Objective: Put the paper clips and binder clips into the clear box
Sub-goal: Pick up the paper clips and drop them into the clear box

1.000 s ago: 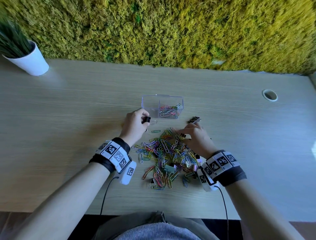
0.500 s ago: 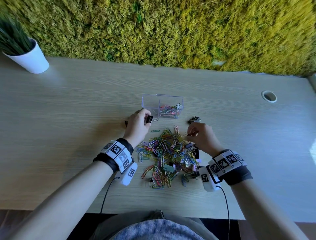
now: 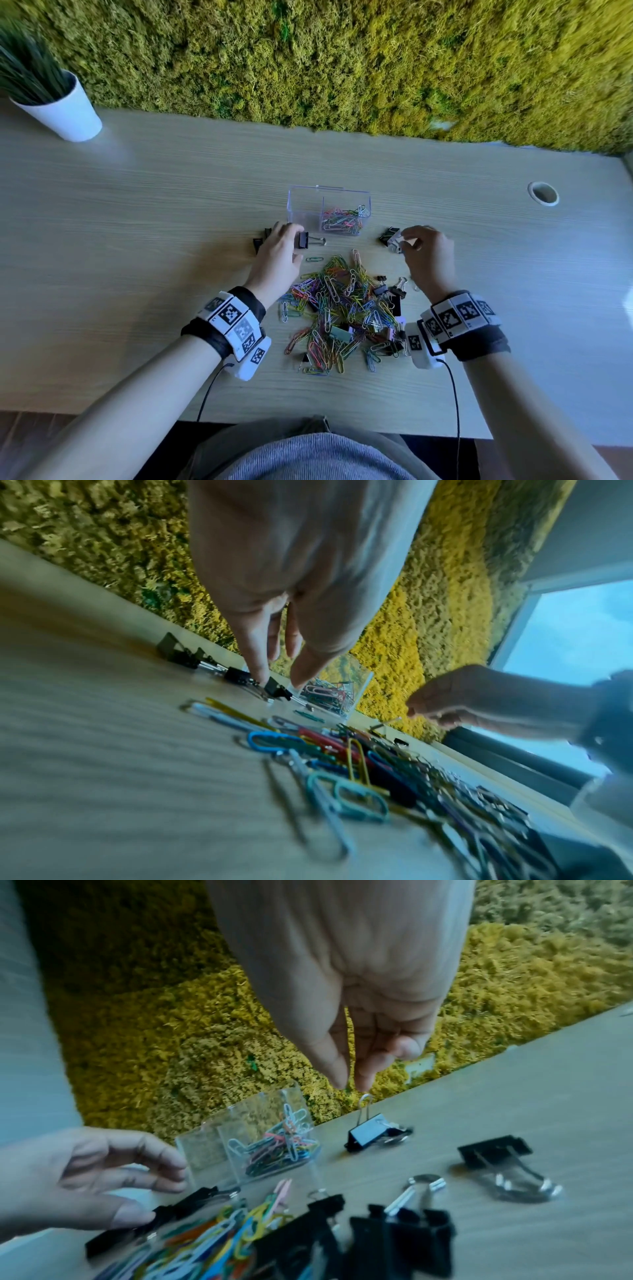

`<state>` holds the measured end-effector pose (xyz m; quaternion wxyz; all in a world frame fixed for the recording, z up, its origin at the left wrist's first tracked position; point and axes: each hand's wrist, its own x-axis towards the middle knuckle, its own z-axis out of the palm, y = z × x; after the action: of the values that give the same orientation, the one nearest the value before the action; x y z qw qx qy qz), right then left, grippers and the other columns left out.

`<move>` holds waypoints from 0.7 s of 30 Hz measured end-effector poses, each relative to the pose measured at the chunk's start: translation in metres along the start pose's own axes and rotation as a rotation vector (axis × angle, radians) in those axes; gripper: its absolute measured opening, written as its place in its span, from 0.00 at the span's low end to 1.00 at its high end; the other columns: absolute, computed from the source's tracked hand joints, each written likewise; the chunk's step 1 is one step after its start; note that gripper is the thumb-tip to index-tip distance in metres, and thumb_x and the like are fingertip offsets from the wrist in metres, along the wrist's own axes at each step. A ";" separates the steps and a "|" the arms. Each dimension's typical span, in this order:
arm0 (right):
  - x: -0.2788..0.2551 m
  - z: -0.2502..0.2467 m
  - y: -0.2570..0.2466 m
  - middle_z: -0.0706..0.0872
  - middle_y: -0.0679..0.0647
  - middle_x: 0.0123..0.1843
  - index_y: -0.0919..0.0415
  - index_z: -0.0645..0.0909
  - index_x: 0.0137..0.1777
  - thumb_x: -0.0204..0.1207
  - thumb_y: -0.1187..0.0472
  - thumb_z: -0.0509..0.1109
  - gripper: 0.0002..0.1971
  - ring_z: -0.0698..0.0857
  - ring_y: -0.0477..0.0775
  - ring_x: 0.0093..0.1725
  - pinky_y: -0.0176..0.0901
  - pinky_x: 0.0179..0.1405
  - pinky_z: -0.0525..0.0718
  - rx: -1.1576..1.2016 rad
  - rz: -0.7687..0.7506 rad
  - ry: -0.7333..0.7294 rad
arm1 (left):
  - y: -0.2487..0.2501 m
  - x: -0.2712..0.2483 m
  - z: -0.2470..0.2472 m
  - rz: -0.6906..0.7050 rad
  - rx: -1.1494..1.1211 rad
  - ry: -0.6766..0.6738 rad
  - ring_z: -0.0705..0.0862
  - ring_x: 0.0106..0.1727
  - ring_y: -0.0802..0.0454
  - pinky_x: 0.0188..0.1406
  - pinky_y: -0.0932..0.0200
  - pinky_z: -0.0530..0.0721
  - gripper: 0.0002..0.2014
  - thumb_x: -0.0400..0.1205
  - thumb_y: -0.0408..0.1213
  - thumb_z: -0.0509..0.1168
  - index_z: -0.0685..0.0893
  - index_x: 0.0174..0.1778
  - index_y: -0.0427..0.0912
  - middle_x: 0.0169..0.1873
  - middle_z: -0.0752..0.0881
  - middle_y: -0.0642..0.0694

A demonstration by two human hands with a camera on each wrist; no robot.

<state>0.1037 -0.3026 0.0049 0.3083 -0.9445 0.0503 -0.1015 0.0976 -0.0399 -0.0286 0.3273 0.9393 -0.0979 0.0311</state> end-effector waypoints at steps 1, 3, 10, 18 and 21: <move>-0.002 0.002 -0.003 0.90 0.60 0.46 0.64 0.87 0.47 0.69 0.74 0.69 0.10 0.85 0.54 0.36 0.49 0.42 0.87 -0.002 -0.061 0.007 | 0.001 -0.002 -0.002 0.032 0.048 -0.001 0.81 0.41 0.54 0.44 0.61 0.84 0.21 0.73 0.26 0.72 0.78 0.62 0.36 0.59 0.79 0.41; -0.006 0.008 -0.014 0.88 0.60 0.52 0.65 0.86 0.52 0.71 0.75 0.66 0.13 0.86 0.54 0.42 0.47 0.47 0.86 0.021 -0.167 -0.087 | 0.003 -0.007 -0.001 0.105 0.134 -0.032 0.79 0.43 0.56 0.37 0.66 0.82 0.19 0.73 0.30 0.72 0.81 0.61 0.38 0.57 0.81 0.44; -0.034 0.031 -0.037 0.80 0.58 0.66 0.63 0.75 0.68 0.75 0.73 0.64 0.21 0.76 0.56 0.66 0.35 0.68 0.69 -0.092 -0.352 -0.572 | 0.005 -0.024 0.013 0.232 0.201 -0.235 0.81 0.63 0.48 0.67 0.46 0.75 0.20 0.75 0.34 0.72 0.82 0.65 0.41 0.60 0.86 0.46; -0.042 0.021 -0.031 0.79 0.54 0.63 0.57 0.70 0.72 0.62 0.39 0.76 0.40 0.75 0.55 0.62 0.52 0.61 0.77 -0.297 -0.190 -0.548 | 0.002 -0.018 -0.008 0.272 0.058 -0.130 0.83 0.55 0.51 0.61 0.53 0.79 0.15 0.77 0.37 0.70 0.84 0.60 0.41 0.54 0.87 0.46; -0.048 0.022 -0.036 0.78 0.51 0.63 0.54 0.72 0.70 0.60 0.30 0.71 0.42 0.74 0.52 0.62 0.53 0.62 0.72 -0.434 -0.220 -0.590 | 0.000 -0.006 -0.021 0.206 0.015 -0.042 0.84 0.50 0.52 0.58 0.52 0.80 0.12 0.77 0.36 0.70 0.85 0.56 0.40 0.50 0.88 0.47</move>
<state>0.0629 -0.2535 0.0007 0.0896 -0.9762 -0.1220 0.1554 0.0919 -0.0258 -0.0134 0.3134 0.9271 -0.2004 0.0454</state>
